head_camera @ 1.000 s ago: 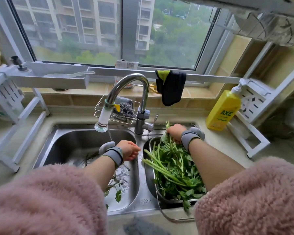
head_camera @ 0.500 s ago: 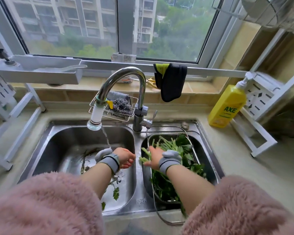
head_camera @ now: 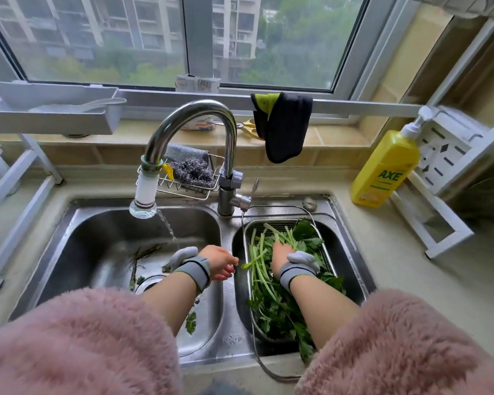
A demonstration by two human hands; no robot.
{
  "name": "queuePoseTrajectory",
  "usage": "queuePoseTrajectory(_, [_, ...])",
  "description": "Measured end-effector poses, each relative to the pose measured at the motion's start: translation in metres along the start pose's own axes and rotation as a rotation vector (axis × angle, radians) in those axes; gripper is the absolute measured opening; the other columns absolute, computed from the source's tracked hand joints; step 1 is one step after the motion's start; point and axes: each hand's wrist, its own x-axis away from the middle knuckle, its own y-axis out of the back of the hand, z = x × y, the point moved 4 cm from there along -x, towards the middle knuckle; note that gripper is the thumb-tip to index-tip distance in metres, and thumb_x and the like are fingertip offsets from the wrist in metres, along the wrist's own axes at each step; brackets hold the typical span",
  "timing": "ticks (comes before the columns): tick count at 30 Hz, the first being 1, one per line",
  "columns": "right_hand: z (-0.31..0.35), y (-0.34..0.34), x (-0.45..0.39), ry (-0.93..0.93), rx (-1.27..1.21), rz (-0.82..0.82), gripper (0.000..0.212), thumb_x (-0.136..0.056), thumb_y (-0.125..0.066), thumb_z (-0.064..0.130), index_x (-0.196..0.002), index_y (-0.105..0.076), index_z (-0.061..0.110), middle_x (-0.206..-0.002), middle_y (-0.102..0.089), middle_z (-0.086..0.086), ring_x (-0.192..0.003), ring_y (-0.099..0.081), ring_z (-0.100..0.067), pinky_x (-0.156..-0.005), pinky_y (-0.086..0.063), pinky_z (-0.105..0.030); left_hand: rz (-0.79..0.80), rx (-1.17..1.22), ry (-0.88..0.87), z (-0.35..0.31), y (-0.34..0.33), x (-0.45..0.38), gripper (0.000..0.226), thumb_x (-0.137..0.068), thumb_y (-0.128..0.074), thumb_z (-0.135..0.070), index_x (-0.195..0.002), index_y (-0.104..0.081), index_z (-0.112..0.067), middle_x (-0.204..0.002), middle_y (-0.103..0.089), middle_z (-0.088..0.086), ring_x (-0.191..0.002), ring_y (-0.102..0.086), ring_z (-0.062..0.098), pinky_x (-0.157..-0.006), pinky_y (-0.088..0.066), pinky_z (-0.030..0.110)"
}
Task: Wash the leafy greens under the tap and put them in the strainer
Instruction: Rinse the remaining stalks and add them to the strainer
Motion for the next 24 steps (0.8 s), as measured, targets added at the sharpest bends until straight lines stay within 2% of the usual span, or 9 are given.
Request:
queuePoseTrajectory(2, [0.006, -0.017, -0.012, 0.051, 0.103, 0.085, 0.034, -0.094, -0.033, 0.012, -0.126, -0.043, 0.013, -0.131, -0.049, -0.007, -0.113, -0.054, -0.022, -0.092, -0.044, -0.033, -0.002, -0.001, 0.007, 0.004, 0.001, -0.001, 0.019, -0.09, -0.056, -0.005, -0.071, -0.053, -0.006, -0.064, -0.051, 0.009, -0.054, -0.046, 0.015, -0.049, -0.044, 0.017])
queuePoseTrajectory(4, [0.012, -0.024, -0.012, 0.041, 0.147, 0.156, 0.037, -0.093, -0.036, 0.02, -0.127, -0.046, 0.012, -0.133, -0.049, -0.009, -0.115, -0.054, -0.027, -0.094, -0.045, -0.035, 0.0, -0.002, 0.018, 0.009, 0.003, 0.0, 0.019, -0.09, -0.057, -0.006, -0.072, -0.054, -0.005, -0.064, -0.051, 0.01, -0.054, -0.046, 0.015, -0.053, -0.044, 0.019])
queuePoseTrajectory(7, [0.019, 0.015, 0.01, 0.1, -0.034, 0.051, 0.037, -0.092, -0.042, 0.016, -0.127, -0.051, 0.008, -0.123, -0.056, -0.01, -0.115, -0.056, -0.03, -0.093, -0.046, -0.038, -0.02, -0.001, 0.019, 0.013, 0.014, 0.003, 0.015, -0.089, -0.057, -0.004, -0.074, -0.055, -0.004, -0.062, -0.051, 0.009, -0.051, -0.044, 0.016, -0.052, -0.044, 0.02])
queuePoseTrajectory(10, [0.016, 0.05, 0.012, 0.103, -0.045, -0.122, 0.03, -0.092, -0.038, 0.01, -0.119, -0.053, 0.008, -0.116, -0.059, -0.01, -0.106, -0.059, -0.028, -0.085, -0.047, -0.035, -0.068, 0.004, 0.0, 0.012, 0.03, 0.008, 0.018, -0.089, -0.056, 0.0, -0.072, -0.055, -0.005, -0.061, -0.049, 0.01, -0.049, -0.041, 0.016, -0.044, -0.041, 0.018])
queuePoseTrajectory(12, [0.021, 0.058, 0.014, 0.134, -0.027, -0.14, 0.029, -0.091, -0.04, 0.007, -0.115, -0.056, 0.008, -0.115, -0.06, -0.01, -0.103, -0.06, -0.03, -0.087, -0.049, -0.038, -0.095, 0.005, -0.006, 0.012, 0.037, 0.009, 0.021, -0.09, -0.056, 0.0, -0.069, -0.053, -0.006, -0.061, -0.048, 0.011, -0.049, -0.04, 0.016, -0.04, -0.039, 0.016])
queuePoseTrajectory(15, [0.041, 0.047, 0.018, 0.372, -0.005, -0.108, 0.03, -0.092, -0.046, 0.012, -0.12, -0.055, 0.018, -0.123, -0.052, -0.006, -0.109, -0.055, -0.028, -0.094, -0.046, -0.039, -0.101, 0.014, -0.011, 0.01, 0.039, 0.011, 0.021, -0.09, -0.054, -0.001, -0.07, -0.052, -0.006, -0.061, -0.048, 0.011, -0.049, -0.04, 0.016, -0.04, -0.039, 0.015])
queuePoseTrajectory(18, [0.06, 0.024, 0.023, 0.53, -0.02, -0.036, 0.029, -0.093, -0.052, 0.026, -0.119, -0.059, 0.016, -0.122, -0.049, -0.008, -0.112, -0.053, -0.028, -0.096, -0.043, -0.036, -0.086, 0.021, -0.012, 0.014, 0.038, 0.012, 0.021, -0.09, -0.054, -0.001, -0.07, -0.052, -0.006, -0.06, -0.047, 0.011, -0.048, -0.039, 0.017, -0.042, -0.038, 0.017])
queuePoseTrajectory(24, [0.068, 0.016, 0.02, 0.428, -0.094, -0.061, 0.028, -0.093, -0.046, 0.015, -0.114, -0.063, 0.014, -0.12, -0.061, -0.009, -0.108, -0.058, -0.028, -0.088, -0.045, -0.029, -0.112, 0.052, 0.019, 0.03, 0.047, 0.013, 0.021, -0.09, -0.055, 0.0, -0.071, -0.049, -0.007, -0.06, -0.048, 0.011, -0.044, -0.039, 0.014, -0.039, -0.037, 0.014])
